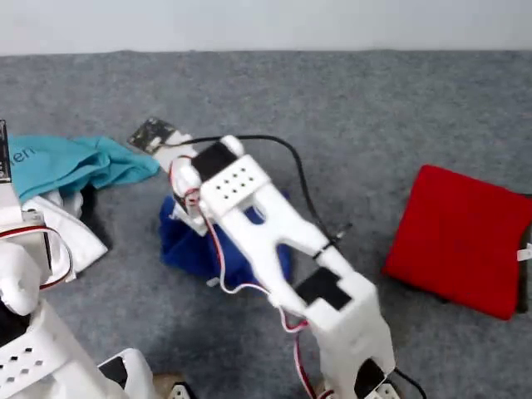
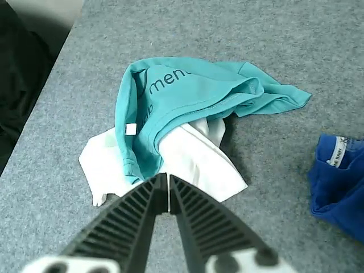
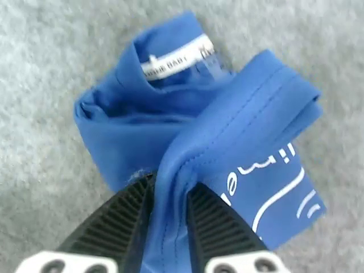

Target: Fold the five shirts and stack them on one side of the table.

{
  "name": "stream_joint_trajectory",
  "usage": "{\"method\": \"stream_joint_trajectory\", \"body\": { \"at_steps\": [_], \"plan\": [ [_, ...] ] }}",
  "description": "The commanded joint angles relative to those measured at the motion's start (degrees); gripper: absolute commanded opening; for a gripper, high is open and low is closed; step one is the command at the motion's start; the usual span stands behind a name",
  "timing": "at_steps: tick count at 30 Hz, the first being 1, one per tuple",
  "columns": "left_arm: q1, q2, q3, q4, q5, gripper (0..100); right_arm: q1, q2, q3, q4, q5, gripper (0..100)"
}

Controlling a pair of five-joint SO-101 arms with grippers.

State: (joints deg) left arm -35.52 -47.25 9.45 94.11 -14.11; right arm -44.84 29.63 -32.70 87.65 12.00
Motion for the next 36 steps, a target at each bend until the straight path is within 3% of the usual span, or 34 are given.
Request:
{"method": "stream_joint_trajectory", "body": {
  "at_steps": [1,5,9,13,17,20,27,32,36],
  "plan": [
    [-0.5,-0.7,-0.1,-0.6,-0.3,2,-0.5,4.1,-9.5,1.6,-0.7,2.8],
    [-0.4,-0.7,-0.1,-0.6,-0.2,2,-0.8,8.3,-17.1,5.8,-1.7,19.8],
    [-0.4,-0.7,-0.1,-0.6,-0.2,2,-0.7,9.6,-25.3,11.1,-8.1,34.2],
    [-0.3,-0.7,0.0,-0.5,-0.2,2,0.8,9.3,-29.1,15.3,-8.3,26.3],
    [-0.3,-0.7,0.6,-0.7,-0.2,2,5.8,8.0,-28.8,15.3,-8.2,1.1],
    [-0.4,-0.7,1.6,-0.8,-0.2,2,9.5,6.5,-23.9,15.4,-6.1,4.3],
    [-0.5,-0.8,2.0,-0.6,-0.2,2,12.8,-3.9,-0.4,15.3,-3.2,0.8],
    [-0.5,-0.8,2.0,-0.6,-0.1,2,10.5,-6.2,11.1,15.1,-3.3,0.8],
    [-0.5,-0.8,2.0,-0.8,0.8,2,3.4,-1.7,10.5,11.1,-3.4,0.8]
  ]
}}
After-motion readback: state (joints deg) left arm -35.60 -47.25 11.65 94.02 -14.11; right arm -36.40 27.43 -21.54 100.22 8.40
